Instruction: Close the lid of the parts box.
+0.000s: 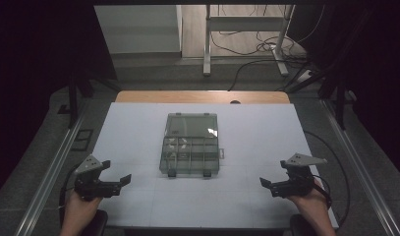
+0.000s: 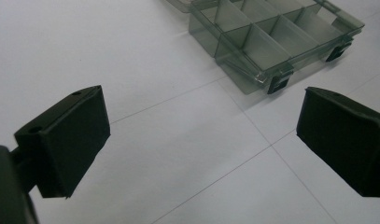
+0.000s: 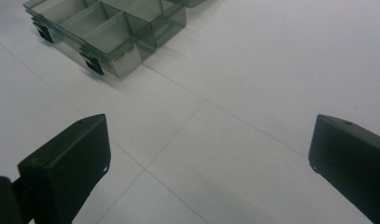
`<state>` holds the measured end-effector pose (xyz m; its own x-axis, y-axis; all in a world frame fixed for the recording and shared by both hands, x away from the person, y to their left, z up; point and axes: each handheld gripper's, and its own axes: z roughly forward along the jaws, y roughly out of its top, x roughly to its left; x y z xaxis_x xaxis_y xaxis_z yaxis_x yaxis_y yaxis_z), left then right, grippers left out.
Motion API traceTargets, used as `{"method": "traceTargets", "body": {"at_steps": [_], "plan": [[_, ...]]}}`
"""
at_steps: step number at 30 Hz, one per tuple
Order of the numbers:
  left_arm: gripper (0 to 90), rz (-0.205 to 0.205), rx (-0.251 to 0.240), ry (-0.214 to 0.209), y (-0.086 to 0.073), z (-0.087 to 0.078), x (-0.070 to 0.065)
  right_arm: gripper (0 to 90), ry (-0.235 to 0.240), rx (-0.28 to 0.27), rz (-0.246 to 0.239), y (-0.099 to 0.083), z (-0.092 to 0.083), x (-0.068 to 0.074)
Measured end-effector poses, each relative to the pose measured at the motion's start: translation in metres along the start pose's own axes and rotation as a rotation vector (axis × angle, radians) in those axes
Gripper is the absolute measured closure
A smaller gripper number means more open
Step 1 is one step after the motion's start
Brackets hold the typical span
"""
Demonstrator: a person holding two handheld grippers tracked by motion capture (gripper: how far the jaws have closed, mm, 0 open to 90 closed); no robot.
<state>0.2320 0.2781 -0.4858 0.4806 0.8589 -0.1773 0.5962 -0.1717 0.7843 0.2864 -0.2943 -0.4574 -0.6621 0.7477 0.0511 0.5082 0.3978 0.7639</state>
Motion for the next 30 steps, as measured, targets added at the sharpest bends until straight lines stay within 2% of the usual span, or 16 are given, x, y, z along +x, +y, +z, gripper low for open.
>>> {"method": "traceTargets", "body": {"at_steps": [2, 4, 7, 10, 14, 17, 20, 23, 26, 30], "plan": [[3.5, -0.004, -0.001, -0.004, 0.000, 0.000, 0.001, 0.0, 0.009, -0.003, -0.005, 0.002, 0.001, 0.001], [3.7, 0.009, -0.004, 0.007, 0.001, 0.000, 0.002, 0.0, 0.009, -0.005, -0.016, 0.005, 0.003, 0.001], [4.2, 0.020, -0.007, -0.001, 0.003, 0.002, 0.001, 0.0, 0.013, -0.008, -0.033, 0.010, 0.005, 0.001], [6.2, 0.021, -0.010, -0.034, 0.006, 0.003, 0.002, 0.0, 0.027, -0.021, -0.038, 0.014, 0.007, 0.001], [6.7, 0.016, -0.010, -0.050, 0.008, 0.005, 0.004, 0.0, 0.034, -0.015, -0.045, 0.018, 0.010, 0.000], [6.7, 0.005, -0.008, -0.057, 0.009, 0.008, 0.005, 0.0, 0.040, -0.013, -0.044, 0.022, 0.012, 0.000], [5.6, 0.010, 0.006, -0.042, 0.011, 0.010, 0.005, 0.0, 0.047, -0.020, -0.048, 0.026, 0.015, 0.001], [3.8, 0.021, 0.014, -0.034, 0.014, 0.012, 0.005, 0.0, 0.062, -0.020, -0.032, 0.030, 0.018, 0.001], [2.8, 0.027, 0.014, -0.041, 0.017, 0.016, 0.005, 0.0, 0.075, -0.006, -0.018, 0.033, 0.022, 0.001], [1.1, 0.038, 0.013, -0.054, 0.021, 0.022, 0.006, 0.0, 0.085, 0.004, -0.024, 0.041, 0.027, 0.003]]}}
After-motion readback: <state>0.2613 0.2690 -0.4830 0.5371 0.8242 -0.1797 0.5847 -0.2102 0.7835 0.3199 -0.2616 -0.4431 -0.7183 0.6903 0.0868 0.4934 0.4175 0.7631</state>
